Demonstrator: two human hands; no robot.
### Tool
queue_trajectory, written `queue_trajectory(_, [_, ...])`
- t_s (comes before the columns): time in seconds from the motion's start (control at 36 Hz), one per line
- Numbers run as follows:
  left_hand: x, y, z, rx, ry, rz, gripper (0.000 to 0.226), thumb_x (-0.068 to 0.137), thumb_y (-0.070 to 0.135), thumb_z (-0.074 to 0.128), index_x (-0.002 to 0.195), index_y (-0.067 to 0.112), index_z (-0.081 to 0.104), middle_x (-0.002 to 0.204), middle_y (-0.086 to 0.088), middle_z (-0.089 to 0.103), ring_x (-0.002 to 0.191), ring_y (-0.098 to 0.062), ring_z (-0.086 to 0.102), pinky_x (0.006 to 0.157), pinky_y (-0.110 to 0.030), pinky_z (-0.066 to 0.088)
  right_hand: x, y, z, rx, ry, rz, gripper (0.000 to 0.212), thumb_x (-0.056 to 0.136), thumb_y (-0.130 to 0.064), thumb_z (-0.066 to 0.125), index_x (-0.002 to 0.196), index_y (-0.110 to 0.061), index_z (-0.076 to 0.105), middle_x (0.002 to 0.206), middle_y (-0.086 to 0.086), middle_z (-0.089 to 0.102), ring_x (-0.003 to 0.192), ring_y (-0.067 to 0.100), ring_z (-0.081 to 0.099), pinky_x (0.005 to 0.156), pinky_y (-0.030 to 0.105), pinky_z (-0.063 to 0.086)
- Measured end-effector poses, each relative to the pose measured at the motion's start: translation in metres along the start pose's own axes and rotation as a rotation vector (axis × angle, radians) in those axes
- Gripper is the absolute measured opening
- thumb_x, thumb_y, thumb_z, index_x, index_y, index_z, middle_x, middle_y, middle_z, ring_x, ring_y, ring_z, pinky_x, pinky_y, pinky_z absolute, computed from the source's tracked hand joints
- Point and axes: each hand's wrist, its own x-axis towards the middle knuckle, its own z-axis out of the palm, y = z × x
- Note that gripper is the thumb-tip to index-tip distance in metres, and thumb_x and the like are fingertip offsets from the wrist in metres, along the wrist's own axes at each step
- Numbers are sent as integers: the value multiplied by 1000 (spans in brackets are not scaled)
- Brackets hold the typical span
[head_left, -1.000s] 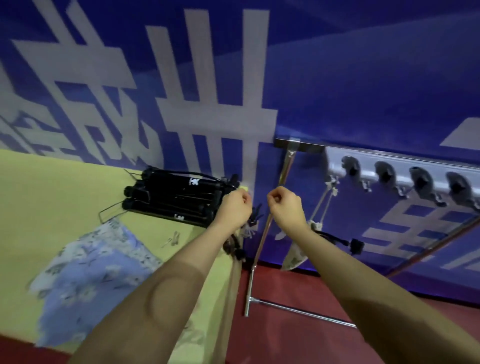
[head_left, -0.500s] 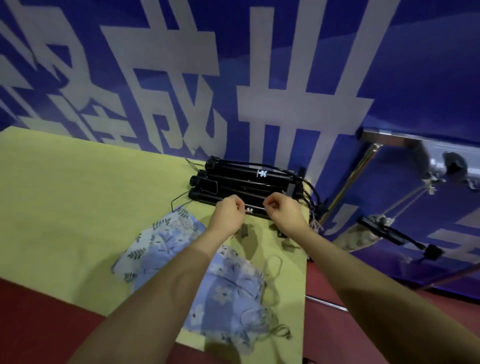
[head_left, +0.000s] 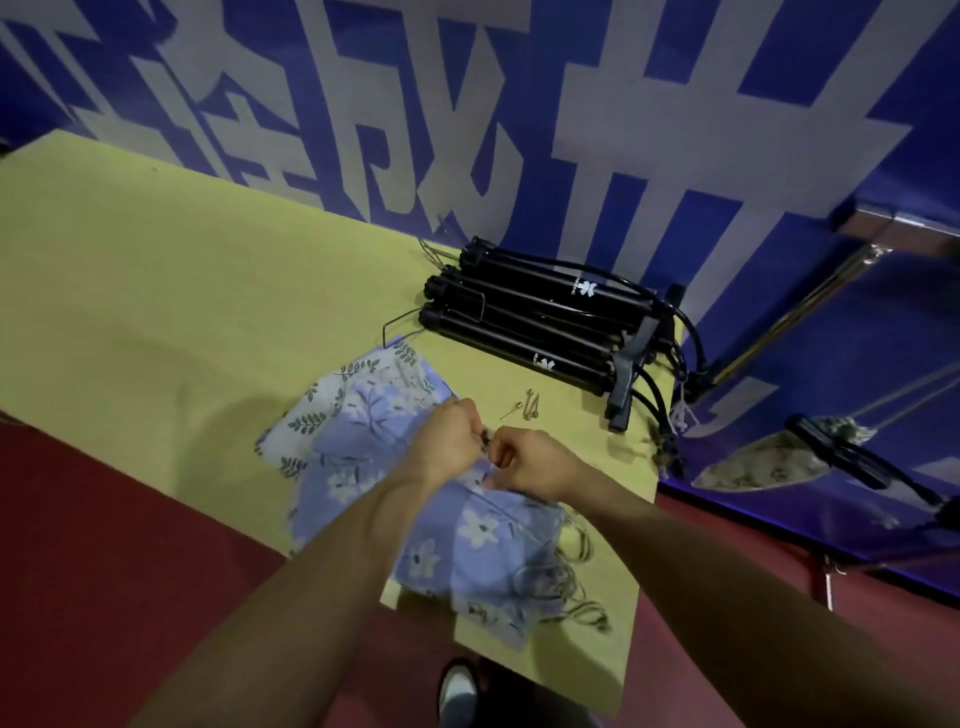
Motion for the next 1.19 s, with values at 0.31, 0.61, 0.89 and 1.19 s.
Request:
queue_trajectory(0.31, [-11, -14, -6, 214, 70, 223, 17, 88, 20, 61, 105, 17, 61, 120, 0, 52, 118, -21, 41, 100, -31, 28, -16, -1, -9, -114, 256, -50, 10, 93, -22, 55, 84, -17, 57, 92, 2, 67, 84, 23, 59, 61, 30, 37])
queue_trajectory(0.61, [-16, -5, -27, 120, 252, 360, 25, 93, 19, 54, 118, 15, 55, 118, -4, 54, 109, -25, 48, 85, -38, 42, -28, -33, -26, 46, 450, -239, 13, 97, -15, 50, 87, -6, 50, 79, 8, 55, 75, 29, 53, 69, 42, 43])
queue_trajectory(0.89, [-13, 16, -80, 16, 355, 366, 11, 98, 18, 43, 100, 8, 47, 87, -9, 54, 79, -36, 53, 66, -44, 44, -32, -55, -63, -5, 411, -108, 31, 90, -42, 58, 106, -18, 48, 86, -1, 56, 76, 24, 54, 68, 41, 45])
queue_trajectory(1.19, [-5, 44, -128, -6, 586, 334, 15, 95, 10, 44, 105, 0, 52, 113, -17, 50, 91, -36, 54, 73, -42, 42, -32, -90, -103, 321, 534, -171, 20, 89, -18, 62, 85, 0, 56, 73, 6, 53, 65, 14, 48, 54, 19, 36])
